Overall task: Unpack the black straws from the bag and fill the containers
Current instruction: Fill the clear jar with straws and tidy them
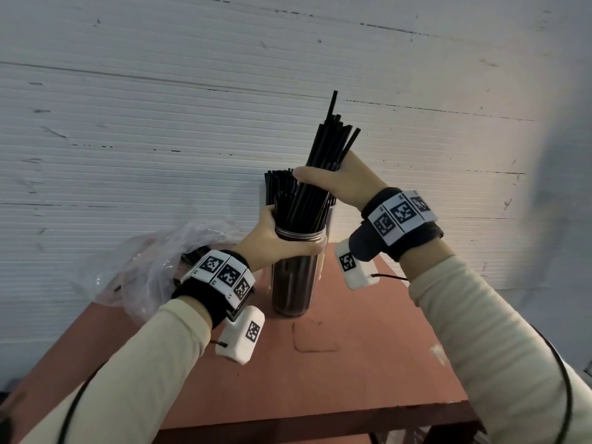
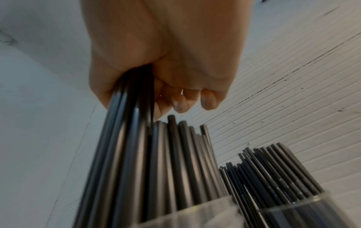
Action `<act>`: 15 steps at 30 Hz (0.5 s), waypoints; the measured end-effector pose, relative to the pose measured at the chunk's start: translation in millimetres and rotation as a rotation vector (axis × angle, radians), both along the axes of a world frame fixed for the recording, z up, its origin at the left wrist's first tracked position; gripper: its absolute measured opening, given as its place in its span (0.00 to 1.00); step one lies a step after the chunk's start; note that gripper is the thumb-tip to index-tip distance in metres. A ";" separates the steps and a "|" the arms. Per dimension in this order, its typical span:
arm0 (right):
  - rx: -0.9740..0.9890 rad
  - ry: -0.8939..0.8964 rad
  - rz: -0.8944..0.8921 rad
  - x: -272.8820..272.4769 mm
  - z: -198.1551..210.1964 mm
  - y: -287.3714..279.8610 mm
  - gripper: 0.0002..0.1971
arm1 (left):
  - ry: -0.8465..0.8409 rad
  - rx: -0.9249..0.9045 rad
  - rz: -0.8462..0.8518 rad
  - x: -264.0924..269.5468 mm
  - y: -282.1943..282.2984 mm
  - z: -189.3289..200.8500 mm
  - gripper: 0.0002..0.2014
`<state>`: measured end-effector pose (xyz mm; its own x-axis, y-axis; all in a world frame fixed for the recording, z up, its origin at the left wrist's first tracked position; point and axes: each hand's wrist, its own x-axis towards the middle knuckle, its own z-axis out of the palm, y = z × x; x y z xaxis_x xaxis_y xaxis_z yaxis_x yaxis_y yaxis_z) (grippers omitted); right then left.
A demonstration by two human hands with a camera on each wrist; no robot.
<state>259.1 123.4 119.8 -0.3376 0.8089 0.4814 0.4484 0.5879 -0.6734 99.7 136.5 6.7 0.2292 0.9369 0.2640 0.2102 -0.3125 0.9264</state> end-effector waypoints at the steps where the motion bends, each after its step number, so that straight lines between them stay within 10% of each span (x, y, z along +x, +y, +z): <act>1: 0.006 0.006 -0.003 -0.5 0.2 -1.0 0.12 | 0.007 -0.015 -0.001 -1.4 -1.7 0.2 0.54; 15: -0.081 -0.158 -0.094 -13.9 -19.5 8.8 0.22 | 0.018 -0.050 -0.028 -7.5 -10.9 1.0 0.45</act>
<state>245.2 132.1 100.3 -0.3253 0.8742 0.3606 0.6025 0.4855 -0.6335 92.3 125.6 7.8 0.2595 0.9421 0.2126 0.2189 -0.2718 0.9371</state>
